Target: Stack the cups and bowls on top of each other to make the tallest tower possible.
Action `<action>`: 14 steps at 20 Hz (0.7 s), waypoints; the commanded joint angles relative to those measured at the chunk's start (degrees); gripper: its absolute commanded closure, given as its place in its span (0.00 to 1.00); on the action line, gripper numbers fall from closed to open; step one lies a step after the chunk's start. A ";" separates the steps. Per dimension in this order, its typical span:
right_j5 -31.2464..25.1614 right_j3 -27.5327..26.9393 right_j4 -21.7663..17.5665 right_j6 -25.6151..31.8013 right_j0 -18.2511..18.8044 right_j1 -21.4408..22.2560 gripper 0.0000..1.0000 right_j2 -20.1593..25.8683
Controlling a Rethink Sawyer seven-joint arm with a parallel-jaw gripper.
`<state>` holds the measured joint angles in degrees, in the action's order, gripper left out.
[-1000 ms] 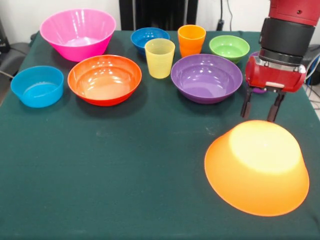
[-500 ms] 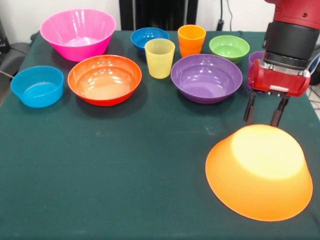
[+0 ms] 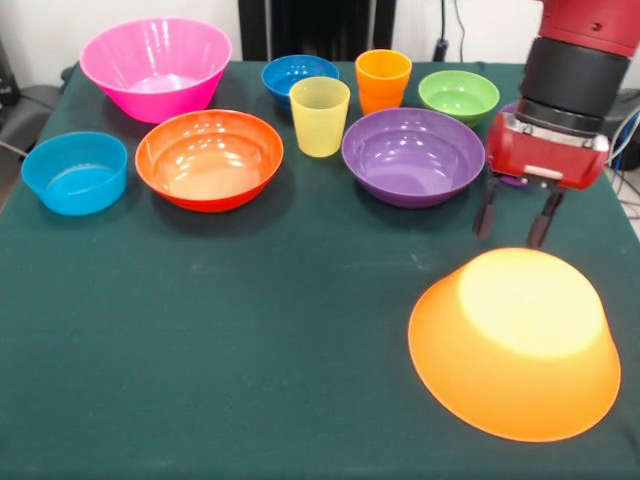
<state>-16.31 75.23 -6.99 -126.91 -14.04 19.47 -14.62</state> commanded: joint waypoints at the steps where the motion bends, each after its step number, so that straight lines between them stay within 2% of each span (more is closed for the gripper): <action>1: -8.50 8.40 1.09 -0.57 4.26 3.43 0.00 8.39; 6: -8.29 12.23 0.61 0.28 6.28 6.24 0.00 10.72; 14: -16.19 17.96 1.71 4.20 10.41 17.01 0.00 15.01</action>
<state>-21.98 86.85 -6.65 -126.91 -5.50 30.22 -9.13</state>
